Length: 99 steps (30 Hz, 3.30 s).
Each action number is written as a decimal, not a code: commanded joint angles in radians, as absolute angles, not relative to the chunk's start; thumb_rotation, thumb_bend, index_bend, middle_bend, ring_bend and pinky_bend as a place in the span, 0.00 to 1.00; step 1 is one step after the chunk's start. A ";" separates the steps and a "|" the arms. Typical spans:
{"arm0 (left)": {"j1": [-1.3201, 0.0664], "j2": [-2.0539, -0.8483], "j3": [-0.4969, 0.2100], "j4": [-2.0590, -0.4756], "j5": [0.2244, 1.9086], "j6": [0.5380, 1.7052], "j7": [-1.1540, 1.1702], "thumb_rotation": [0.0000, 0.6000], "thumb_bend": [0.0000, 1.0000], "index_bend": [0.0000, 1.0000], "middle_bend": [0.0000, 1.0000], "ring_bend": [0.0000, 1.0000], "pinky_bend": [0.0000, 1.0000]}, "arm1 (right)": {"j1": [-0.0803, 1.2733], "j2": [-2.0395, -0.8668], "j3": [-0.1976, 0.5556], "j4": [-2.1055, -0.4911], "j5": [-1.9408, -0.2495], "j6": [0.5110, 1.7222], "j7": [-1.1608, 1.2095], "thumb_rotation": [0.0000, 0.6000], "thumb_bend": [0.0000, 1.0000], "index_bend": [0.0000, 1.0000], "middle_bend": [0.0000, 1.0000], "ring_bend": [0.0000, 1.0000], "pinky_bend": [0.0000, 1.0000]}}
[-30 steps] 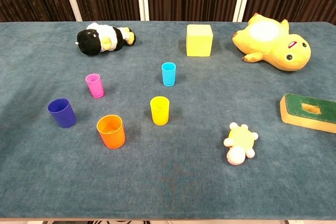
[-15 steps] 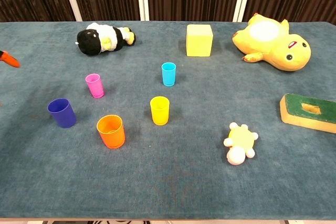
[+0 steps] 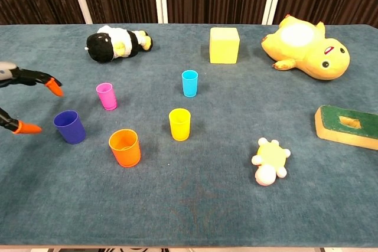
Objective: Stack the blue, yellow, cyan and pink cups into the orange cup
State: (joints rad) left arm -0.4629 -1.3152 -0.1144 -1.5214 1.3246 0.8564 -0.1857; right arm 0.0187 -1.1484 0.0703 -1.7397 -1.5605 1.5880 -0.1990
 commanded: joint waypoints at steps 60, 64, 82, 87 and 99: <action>-0.577 -1.227 -0.163 -1.817 1.362 0.912 -0.056 1.00 0.34 0.46 0.18 0.04 0.02 | 0.013 -1.146 0.081 -1.742 -1.547 1.598 -0.182 1.00 0.32 0.05 0.07 0.14 0.06; -0.604 -1.229 -0.162 -1.844 1.366 0.879 -0.066 1.00 0.33 0.46 0.18 0.04 0.02 | 0.013 -1.147 0.082 -1.740 -1.545 1.600 -0.184 1.00 0.32 0.05 0.07 0.14 0.06; -0.627 -1.261 -0.104 -1.837 1.360 0.853 -0.048 1.00 0.33 0.46 0.18 0.04 0.02 | 0.015 -1.149 0.083 -1.736 -1.538 1.593 -0.183 1.00 0.32 0.05 0.07 0.14 0.06; -0.630 -1.296 -0.091 -1.795 1.366 0.846 -0.070 1.00 0.33 0.46 0.18 0.04 0.02 | 0.015 -1.149 0.084 -1.735 -1.536 1.593 -0.183 1.00 0.32 0.05 0.07 0.14 0.06; -0.645 -1.365 -0.070 -1.698 1.420 0.842 -0.158 1.00 0.33 0.45 0.18 0.04 0.02 | 0.015 -1.148 0.086 -1.732 -1.531 1.592 -0.178 1.00 0.32 0.05 0.07 0.14 0.06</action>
